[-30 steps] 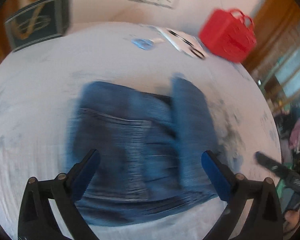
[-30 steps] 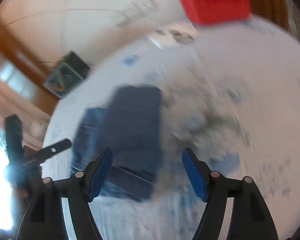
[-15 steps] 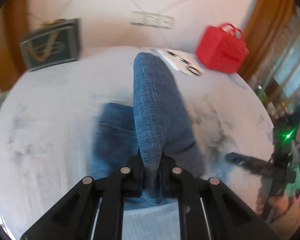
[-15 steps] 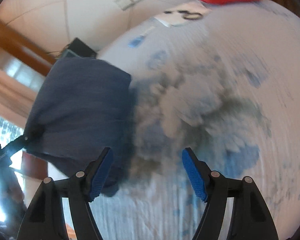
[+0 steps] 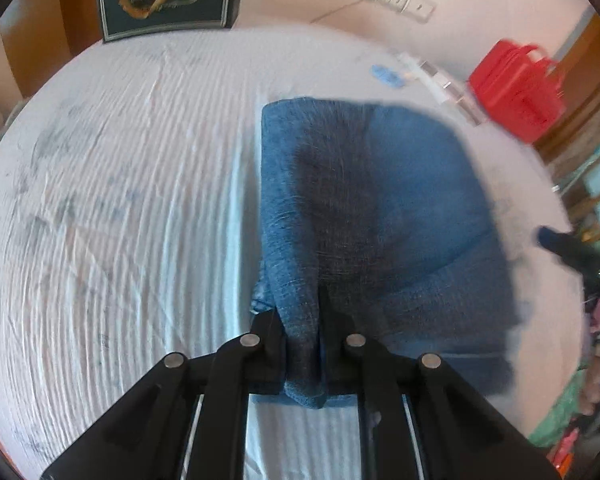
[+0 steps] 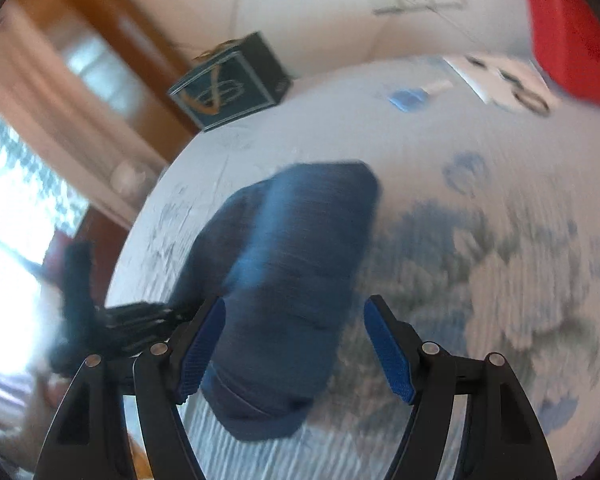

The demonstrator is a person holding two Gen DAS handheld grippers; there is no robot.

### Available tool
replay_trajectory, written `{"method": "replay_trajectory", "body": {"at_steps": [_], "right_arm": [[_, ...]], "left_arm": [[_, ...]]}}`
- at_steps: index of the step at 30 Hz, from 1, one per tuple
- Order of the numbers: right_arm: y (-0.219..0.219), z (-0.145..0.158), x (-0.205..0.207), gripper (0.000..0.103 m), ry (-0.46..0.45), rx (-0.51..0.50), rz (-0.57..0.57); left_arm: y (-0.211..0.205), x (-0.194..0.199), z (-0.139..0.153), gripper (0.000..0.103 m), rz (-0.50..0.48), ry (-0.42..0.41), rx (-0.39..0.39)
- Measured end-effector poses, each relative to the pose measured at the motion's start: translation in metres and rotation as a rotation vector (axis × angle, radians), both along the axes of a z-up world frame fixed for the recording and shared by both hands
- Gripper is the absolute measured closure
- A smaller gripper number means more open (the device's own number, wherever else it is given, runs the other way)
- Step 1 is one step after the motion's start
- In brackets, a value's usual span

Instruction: Fold clothes

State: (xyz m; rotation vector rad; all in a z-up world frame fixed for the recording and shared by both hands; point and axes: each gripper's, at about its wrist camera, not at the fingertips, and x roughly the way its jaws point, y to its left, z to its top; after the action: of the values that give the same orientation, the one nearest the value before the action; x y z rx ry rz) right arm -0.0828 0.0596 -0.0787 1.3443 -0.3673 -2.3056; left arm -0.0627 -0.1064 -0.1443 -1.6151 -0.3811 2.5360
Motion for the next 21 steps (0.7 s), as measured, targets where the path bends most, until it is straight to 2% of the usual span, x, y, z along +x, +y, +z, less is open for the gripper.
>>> {"method": "replay_trajectory", "body": {"at_steps": [4, 7, 8, 10, 12, 15, 17, 18, 20, 21], "right_arm": [[-0.011, 0.009, -0.001, 0.031, 0.030, 0.028, 0.017], [-0.016, 0.014, 0.000, 0.039, 0.053, 0.058, 0.014], [-0.018, 0.015, 0.001, 0.046, 0.056, 0.067, 0.012], [-0.022, 0.013, 0.000, 0.053, 0.050, 0.078, 0.018], [-0.028, 0.007, -0.002, 0.059, 0.031, 0.086, 0.034], [-0.038, -0.003, -0.005, 0.061, 0.002, 0.101, 0.061], [-0.048, -0.025, -0.006, 0.061, -0.071, 0.171, 0.109], [-0.054, -0.039, -0.004, 0.062, -0.104, 0.206, 0.135], [-0.063, -0.064, 0.000, 0.061, -0.162, 0.264, 0.180], [-0.060, -0.060, 0.000, 0.061, -0.159, 0.255, 0.174]], "left_arm": [[-0.003, 0.009, 0.015, 0.091, -0.012, 0.023, 0.016], [-0.011, 0.008, 0.006, 0.091, -0.007, -0.003, 0.011], [-0.014, 0.009, 0.005, 0.091, -0.006, -0.009, 0.018], [-0.018, 0.010, 0.003, 0.091, -0.008, -0.014, 0.016], [-0.019, 0.010, 0.001, 0.091, -0.012, -0.017, 0.005], [-0.022, 0.010, -0.002, 0.091, -0.018, -0.020, -0.010], [-0.023, 0.010, -0.008, 0.091, -0.023, -0.032, -0.028], [-0.024, 0.008, -0.022, 0.091, -0.027, -0.067, -0.046], [-0.024, 0.004, -0.048, 0.088, -0.029, -0.126, -0.015], [-0.021, 0.002, -0.053, 0.087, -0.030, -0.125, -0.026]]}}
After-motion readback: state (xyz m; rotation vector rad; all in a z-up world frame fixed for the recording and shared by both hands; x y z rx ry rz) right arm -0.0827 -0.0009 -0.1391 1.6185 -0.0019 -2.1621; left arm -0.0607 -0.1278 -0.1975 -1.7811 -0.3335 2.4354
